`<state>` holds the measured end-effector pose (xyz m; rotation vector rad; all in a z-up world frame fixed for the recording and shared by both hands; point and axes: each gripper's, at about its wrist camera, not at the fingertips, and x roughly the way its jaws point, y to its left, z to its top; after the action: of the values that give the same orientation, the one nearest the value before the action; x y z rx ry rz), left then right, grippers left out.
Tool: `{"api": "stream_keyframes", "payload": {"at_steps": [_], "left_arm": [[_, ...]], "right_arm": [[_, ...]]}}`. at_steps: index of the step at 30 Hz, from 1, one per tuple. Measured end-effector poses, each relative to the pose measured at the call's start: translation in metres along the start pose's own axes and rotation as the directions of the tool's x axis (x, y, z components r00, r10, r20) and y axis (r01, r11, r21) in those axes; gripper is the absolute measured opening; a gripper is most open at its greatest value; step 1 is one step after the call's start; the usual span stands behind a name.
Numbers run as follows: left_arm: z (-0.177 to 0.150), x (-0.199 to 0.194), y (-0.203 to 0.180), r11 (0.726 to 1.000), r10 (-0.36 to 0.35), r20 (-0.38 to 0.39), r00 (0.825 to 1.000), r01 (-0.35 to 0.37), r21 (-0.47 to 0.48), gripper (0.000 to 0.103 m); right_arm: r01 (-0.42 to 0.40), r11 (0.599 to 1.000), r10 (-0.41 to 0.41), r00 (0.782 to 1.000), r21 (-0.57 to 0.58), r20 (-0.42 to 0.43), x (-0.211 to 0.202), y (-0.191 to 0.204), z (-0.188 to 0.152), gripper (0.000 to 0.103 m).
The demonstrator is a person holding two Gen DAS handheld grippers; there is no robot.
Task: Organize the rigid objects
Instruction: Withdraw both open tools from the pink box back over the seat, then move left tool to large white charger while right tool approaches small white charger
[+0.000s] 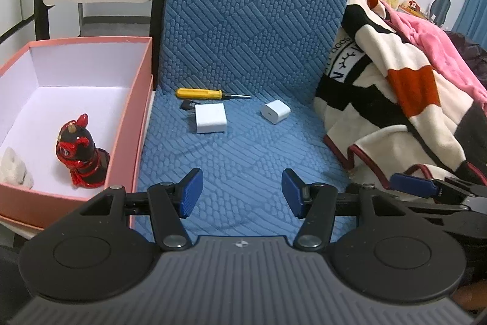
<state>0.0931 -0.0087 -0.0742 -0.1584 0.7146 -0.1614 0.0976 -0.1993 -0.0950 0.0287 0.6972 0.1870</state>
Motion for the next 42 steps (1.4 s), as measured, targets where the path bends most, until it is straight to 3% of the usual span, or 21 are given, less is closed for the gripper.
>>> {"api": "stream_keyframes", "payload": {"at_steps": [7, 12, 21, 26, 33, 42], "left_arm": [[0.017, 0.026, 0.017, 1.0, 0.007, 0.01, 1.0, -0.007, -0.021, 0.063], [0.029, 0.05, 0.026, 0.999, -0.004, -0.005, 1.0, 0.004, -0.035, 0.063], [0.041, 0.095, 0.03, 0.998, -0.004, -0.022, 1.0, 0.006, 0.066, 0.063], [0.051, 0.115, 0.037, 0.996, 0.056, -0.005, 0.998, -0.055, 0.068, 0.063], [0.067, 0.137, 0.045, 1.0, 0.025, -0.022, 0.999, -0.025, 0.001, 0.063], [0.082, 0.156, 0.033, 0.997, 0.043, 0.0, 0.999, -0.043, 0.056, 0.063]], "right_arm": [[0.02, 1.0, -0.02, 1.0, 0.022, 0.012, 0.014, -0.004, 0.009, 0.073], [0.082, 0.997, -0.082, 0.996, 0.005, 0.038, 0.026, -0.005, 0.017, 0.073], [0.059, 0.998, -0.058, 0.996, -0.015, 0.069, 0.049, -0.003, 0.035, 0.073], [0.042, 0.999, -0.04, 0.993, -0.023, 0.107, 0.065, 0.002, 0.042, 0.073], [0.002, 0.996, -0.009, 0.997, 0.091, 0.079, 0.097, -0.015, 0.051, 0.073], [-0.012, 0.992, 0.006, 0.999, 0.123, 0.051, 0.13, -0.027, 0.064, 0.073]]}}
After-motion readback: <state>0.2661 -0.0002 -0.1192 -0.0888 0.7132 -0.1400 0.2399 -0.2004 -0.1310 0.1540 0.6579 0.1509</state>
